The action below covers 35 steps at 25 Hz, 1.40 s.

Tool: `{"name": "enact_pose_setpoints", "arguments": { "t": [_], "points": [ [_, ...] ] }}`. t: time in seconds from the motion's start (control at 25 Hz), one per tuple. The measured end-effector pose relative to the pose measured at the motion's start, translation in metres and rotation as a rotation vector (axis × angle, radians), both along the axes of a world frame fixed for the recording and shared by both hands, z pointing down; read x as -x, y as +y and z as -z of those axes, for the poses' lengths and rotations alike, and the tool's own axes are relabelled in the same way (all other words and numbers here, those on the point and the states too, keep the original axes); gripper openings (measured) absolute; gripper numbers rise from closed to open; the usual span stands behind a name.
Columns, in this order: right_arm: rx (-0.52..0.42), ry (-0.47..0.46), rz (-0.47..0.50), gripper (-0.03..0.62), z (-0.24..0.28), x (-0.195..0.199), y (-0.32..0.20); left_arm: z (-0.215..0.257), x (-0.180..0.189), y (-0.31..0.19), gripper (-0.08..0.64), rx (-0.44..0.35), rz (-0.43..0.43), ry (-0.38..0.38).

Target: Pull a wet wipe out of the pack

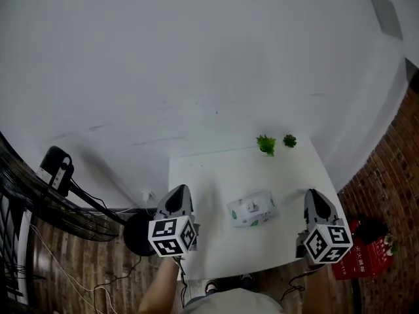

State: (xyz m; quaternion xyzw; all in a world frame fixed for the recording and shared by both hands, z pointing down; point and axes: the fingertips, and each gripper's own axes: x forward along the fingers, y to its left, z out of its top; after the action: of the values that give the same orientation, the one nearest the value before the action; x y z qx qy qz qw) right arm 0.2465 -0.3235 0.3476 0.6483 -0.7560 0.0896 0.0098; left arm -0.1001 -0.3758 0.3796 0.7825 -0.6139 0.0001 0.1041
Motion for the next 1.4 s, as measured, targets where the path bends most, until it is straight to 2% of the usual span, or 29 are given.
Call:
{"name": "enact_pose_setpoints", "arguments": {
  "t": [0.2, 0.44, 0.72, 1.4],
  "points": [
    [-0.005, -0.011, -0.122, 0.009, -0.010, -0.034, 0.020, 0.007, -0.016, -0.008, 0.002, -0.016, -0.037, -0.002],
    [0.020, -0.028, -0.191, 0.009, -0.024, -0.060, 0.040, 0.001, -0.039, -0.009, 0.002, -0.005, -0.086, -0.002],
    [0.032, 0.040, -0.191, 0.006, -0.024, -0.067, 0.050, -0.007, -0.047, -0.005, 0.002, 0.018, -0.085, 0.004],
    [0.019, 0.009, -0.144, 0.006, -0.021, -0.061, 0.044, -0.022, -0.043, 0.006, 0.002, 0.064, -0.042, -0.009]
  ]
}}
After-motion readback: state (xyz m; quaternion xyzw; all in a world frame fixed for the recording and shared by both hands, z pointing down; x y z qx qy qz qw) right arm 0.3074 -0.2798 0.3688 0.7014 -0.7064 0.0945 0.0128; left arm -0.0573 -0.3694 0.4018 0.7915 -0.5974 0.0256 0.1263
